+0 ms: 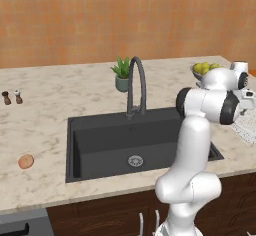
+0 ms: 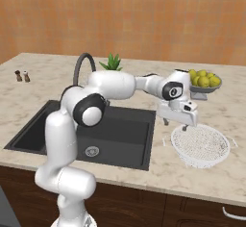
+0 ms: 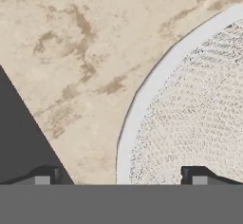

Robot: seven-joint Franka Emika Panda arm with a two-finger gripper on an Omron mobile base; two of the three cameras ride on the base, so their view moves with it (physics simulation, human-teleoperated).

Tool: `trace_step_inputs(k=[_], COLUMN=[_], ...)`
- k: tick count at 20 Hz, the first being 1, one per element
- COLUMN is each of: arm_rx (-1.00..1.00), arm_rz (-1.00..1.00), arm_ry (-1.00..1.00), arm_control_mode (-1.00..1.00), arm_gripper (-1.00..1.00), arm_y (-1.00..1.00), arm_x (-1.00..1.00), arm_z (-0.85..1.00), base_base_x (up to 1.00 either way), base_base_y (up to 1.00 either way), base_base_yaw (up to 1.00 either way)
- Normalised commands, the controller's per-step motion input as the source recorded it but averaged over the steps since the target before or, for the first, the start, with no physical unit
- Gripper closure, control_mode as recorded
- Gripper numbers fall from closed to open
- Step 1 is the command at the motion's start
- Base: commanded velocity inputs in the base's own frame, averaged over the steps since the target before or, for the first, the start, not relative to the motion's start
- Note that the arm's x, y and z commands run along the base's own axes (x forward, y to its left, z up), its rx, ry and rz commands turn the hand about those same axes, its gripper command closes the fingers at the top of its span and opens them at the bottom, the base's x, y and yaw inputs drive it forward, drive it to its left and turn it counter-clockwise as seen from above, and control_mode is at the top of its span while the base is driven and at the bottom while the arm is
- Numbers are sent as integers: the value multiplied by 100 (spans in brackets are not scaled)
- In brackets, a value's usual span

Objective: Put the colander in the sink, put the peach in the colander, and turn on the sink faucet and pour water over the colander.

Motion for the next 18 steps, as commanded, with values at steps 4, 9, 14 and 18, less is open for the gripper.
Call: trace_step_inputs(k=[4,9,14,18], arm_rx=[0,0,0,0], arm_rz=[-1,0,0,0], arm_ry=[4,2,0,0], arm_control_mode=[-100,-100,-100,-100], arm_gripper=[-100,-100,100,100], arm_y=[-22,-7,0,2], arm_x=[24,8,0,-8], arm_z=[-36,-29,-13,0], base_base_x=[0,0,0,0], base_base_y=[0,0,0,0], base_base_yaw=[0,0,0,0])
